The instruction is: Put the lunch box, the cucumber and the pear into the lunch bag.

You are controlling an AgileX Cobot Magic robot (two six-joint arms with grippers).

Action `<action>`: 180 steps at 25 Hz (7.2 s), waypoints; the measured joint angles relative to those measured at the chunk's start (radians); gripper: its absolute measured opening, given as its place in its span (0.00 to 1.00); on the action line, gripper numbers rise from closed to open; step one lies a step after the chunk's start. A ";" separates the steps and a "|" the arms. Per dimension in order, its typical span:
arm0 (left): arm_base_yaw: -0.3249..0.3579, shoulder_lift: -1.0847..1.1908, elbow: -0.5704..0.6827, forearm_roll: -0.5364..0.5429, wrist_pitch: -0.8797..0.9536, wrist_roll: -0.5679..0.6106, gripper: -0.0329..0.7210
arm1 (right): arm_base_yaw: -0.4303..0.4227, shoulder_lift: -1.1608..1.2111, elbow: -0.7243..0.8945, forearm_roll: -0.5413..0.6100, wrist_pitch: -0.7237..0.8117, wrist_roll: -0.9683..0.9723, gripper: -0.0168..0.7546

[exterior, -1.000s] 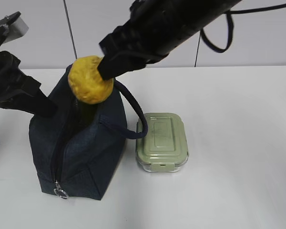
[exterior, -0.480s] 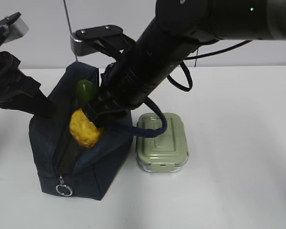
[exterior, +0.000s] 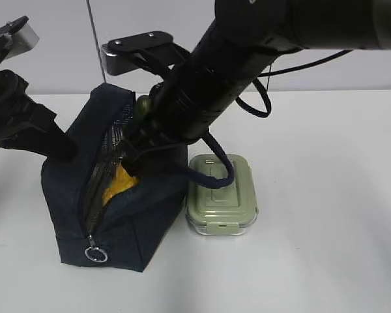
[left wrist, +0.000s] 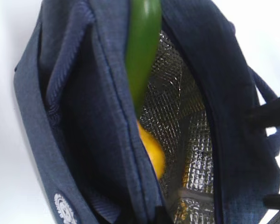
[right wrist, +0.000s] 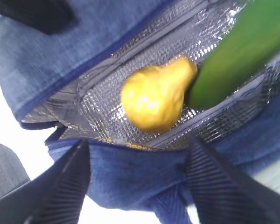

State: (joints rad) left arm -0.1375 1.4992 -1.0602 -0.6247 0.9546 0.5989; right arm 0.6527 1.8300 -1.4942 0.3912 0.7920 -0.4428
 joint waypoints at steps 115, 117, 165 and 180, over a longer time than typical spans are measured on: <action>0.000 0.000 0.000 0.023 0.016 -0.001 0.07 | -0.635 0.170 0.269 0.787 0.201 -0.534 0.48; 0.000 0.000 0.000 0.023 0.016 -0.001 0.07 | -0.639 0.108 0.240 0.793 0.207 -0.530 0.48; -0.002 0.000 0.000 -0.009 0.004 -0.005 0.07 | -0.125 0.102 -0.086 0.364 0.057 -0.056 0.71; -0.002 0.000 0.000 -0.009 0.006 -0.005 0.07 | -0.177 0.038 -0.103 0.032 0.110 0.145 0.69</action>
State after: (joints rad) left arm -0.1395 1.4992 -1.0602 -0.6338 0.9603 0.5942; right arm 0.4755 1.8678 -1.5974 0.4231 0.9020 -0.2976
